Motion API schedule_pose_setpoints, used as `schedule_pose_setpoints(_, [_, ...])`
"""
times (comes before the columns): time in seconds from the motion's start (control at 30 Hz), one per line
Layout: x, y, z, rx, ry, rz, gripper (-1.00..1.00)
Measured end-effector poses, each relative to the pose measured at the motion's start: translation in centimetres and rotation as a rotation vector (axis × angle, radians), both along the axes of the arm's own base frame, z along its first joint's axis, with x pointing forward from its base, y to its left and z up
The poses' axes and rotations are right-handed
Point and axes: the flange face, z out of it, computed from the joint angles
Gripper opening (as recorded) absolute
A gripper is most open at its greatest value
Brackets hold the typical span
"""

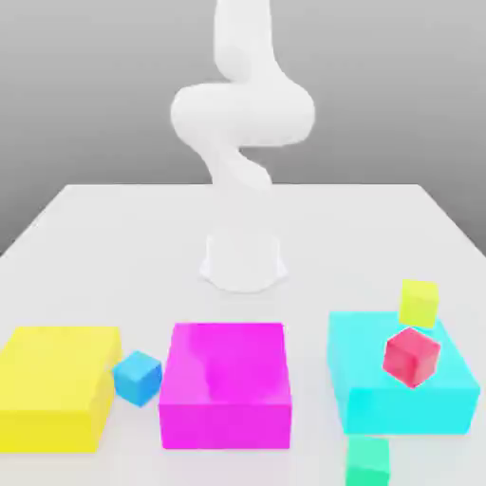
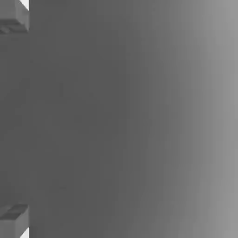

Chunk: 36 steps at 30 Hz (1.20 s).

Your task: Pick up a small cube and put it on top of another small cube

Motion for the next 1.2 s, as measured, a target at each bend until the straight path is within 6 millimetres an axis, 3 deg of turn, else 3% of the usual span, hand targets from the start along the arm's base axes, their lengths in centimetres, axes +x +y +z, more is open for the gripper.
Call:
schedule_pose_setpoints(0.23, [7.8, 3.2, -10.9, -0.026, 0.184, -0.070, 0.00])
schedule_pose_setpoints(0.5, [12.6, 6.5, -24.8, -0.024, 0.381, -0.117, 0.00])
schedule_pose_setpoints(0.7, [13.2, 9.5, -35.4, 0.005, 0.527, -0.131, 0.00])
schedule_pose_setpoints(0.93, [10.9, 13.0, -46.7, 0.077, 0.698, -0.149, 0.00])
schedule_pose_setpoints(1.1, [10.4, 13.8, -53.8, 0.094, 0.726, -0.152, 0.00])
schedule_pose_setpoints(1.13, [10.4, 13.8, -54.6, 0.094, 0.727, -0.151, -1.00])
schedule_pose_setpoints(1.2, [10.4, 13.8, -54.6, 0.094, 0.727, -0.151, -1.00])
